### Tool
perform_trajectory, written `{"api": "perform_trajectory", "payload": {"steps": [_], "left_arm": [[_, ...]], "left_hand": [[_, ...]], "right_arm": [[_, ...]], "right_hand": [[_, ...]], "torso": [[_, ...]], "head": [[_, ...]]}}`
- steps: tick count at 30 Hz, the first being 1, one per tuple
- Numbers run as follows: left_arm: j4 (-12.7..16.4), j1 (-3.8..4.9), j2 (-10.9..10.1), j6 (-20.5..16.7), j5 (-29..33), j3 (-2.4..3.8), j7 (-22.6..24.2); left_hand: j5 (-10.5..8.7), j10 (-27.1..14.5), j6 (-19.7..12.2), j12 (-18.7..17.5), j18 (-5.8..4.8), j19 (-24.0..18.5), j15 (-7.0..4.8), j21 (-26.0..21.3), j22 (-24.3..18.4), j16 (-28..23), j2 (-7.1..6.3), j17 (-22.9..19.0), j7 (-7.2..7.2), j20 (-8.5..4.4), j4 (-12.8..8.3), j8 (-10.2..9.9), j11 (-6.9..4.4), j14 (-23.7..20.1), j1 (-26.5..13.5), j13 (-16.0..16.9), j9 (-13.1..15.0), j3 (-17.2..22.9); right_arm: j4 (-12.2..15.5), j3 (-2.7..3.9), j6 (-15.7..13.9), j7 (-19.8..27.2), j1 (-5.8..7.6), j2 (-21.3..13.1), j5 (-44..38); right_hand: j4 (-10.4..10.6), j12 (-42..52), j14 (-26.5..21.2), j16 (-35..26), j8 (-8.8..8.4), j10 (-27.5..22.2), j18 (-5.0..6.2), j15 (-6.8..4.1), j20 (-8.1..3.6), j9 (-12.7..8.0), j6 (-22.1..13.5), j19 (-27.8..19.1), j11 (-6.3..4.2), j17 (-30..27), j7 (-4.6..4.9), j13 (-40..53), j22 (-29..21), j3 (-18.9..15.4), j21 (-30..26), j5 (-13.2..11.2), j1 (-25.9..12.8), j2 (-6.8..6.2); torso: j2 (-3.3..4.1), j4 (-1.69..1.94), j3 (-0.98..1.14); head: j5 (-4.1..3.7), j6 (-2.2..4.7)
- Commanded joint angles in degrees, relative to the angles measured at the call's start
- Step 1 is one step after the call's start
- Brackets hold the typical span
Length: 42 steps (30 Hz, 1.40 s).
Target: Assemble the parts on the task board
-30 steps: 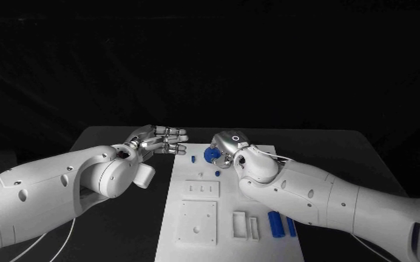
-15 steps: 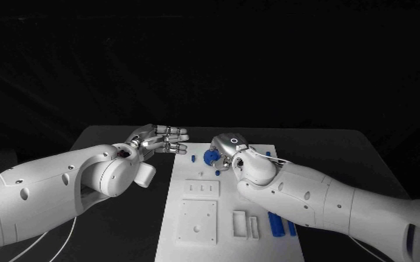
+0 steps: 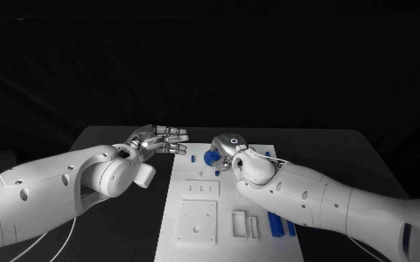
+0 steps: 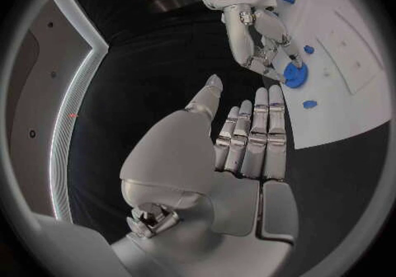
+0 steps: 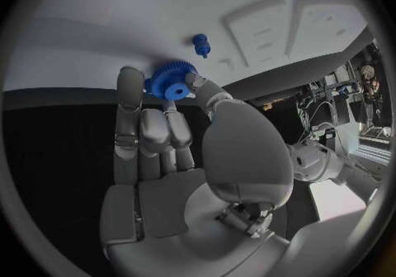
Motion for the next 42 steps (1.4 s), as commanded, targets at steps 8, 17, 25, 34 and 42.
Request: {"api": "perform_trajectory", "payload": {"steps": [8, 17, 25, 34, 42], "left_arm": [[0.0, -0.01, 0.2, 0.9, -0.2, 0.03, 0.3], [-0.1, -0.03, 0.2, 1.1, -0.2, 0.03, 0.1], [-0.2, -0.13, 0.3, 1.2, -0.2, 0.03, 0.0], [-0.3, -0.26, 0.3, 1.2, -0.2, 0.03, 0.0], [-0.3, -0.29, 0.1, 1.2, -0.1, 0.03, 0.0]], "left_hand": [[-0.11, -0.4, -0.2, -0.2, -0.22, -0.4, -0.09, 0.4, 0.0, -0.2, 0.39, 0.0, -0.14, -0.15, -0.2, -0.3, 0.1, -0.5, 0.0, 0.1, 0.0, 0.1], [-0.1, -0.4, -0.2, -0.2, -0.22, -0.5, -0.06, 0.5, -0.1, -0.2, 0.48, 0.0, -0.02, -0.11, 0.0, -0.3, 0.22, -0.6, -0.3, 0.1, 0.0, 0.1], [-0.07, -0.4, -0.3, -0.2, -0.13, -0.6, -0.03, 0.6, -0.1, -0.2, 0.58, 0.0, 0.02, -0.07, -0.2, -0.3, 0.26, -0.6, -0.2, 0.1, -0.1, 0.4], [-0.07, -0.4, -0.3, -0.2, -0.13, -0.6, -0.03, 0.6, -0.1, -0.2, 0.58, 0.0, 0.02, -0.07, -0.2, -0.3, 0.26, -0.6, -0.2, 0.1, -0.1, 0.4], [-0.07, -0.4, -0.3, -0.2, -0.13, -0.6, -0.03, 0.6, -0.1, -0.2, 0.58, 0.0, 0.02, -0.07, -0.2, -0.3, 0.26, -0.6, -0.2, 0.1, -0.1, 0.4]], "right_arm": [[-0.5, -0.02, 0.9, 0.4, -0.01, 0.5, 2.2], [-0.4, -0.03, 1.9, 1.1, -0.02, 0.4, 6.4], [-0.1, -0.03, 2.8, 1.5, -0.07, -0.1, 9.1], [-0.2, -0.03, 4.1, 1.0, -0.13, -0.6, 10.8], [-0.3, -0.02, 2.1, 0.8, -0.16, -1.5, 11.1]], "right_hand": [[0.7, -0.8, 0.0, -0.7, 0.37, -0.4, 0.19, -0.28, -0.46, 0.0, -6.2, 2.1, -0.01, -0.1, 0.08, -0.7, -0.3, -3.5, -1.0, -3.3, -0.2, -0.54], [9.5, -0.7, -0.1, -1.1, 0.41, -0.5, 0.11, -0.8, -1.01, 0.1, -6.1, 2.2, 0.1, 0.5, 0.11, -0.7, -0.4, -11.1, -1.0, -10.2, 0.8, -0.69], [9.7, -0.6, -0.1, -1.1, 0.43, -0.5, 0.23, -0.72, -0.94, 0.1, -4.4, 2.2, 0.27, 0.6, 0.4, -0.7, -0.4, -10.1, -0.8, -6.6, 0.2, -0.06], [10.3, -0.6, -0.1, -1.3, 0.4, -0.6, 0.37, -0.64, -0.84, 0.1, -3.8, 2.2, 0.33, 0.5, 0.52, -0.7, -0.6, -9.2, -1.0, -5.0, -1.3, 0.39], [10.2, -0.8, -0.1, -1.4, 0.39, -0.9, 0.51, -0.64, -0.86, 0.1, -4.8, 2.2, 0.34, 0.4, 0.71, -0.9, -0.9, -9.1, -1.4, -3.1, -1.7, 0.18]], "torso": [[0.01, 0.05, -0.04], [0.0, 0.04, -0.06], [0.0, 0.0, -0.07], [-0.01, -0.02, -0.06], [-0.01, -0.05, -0.03]], "head": [[-0.08, -0.11], [-0.04, -0.23], [-0.04, -0.27], [-0.03, -0.26], [0.0, -0.16]]}}
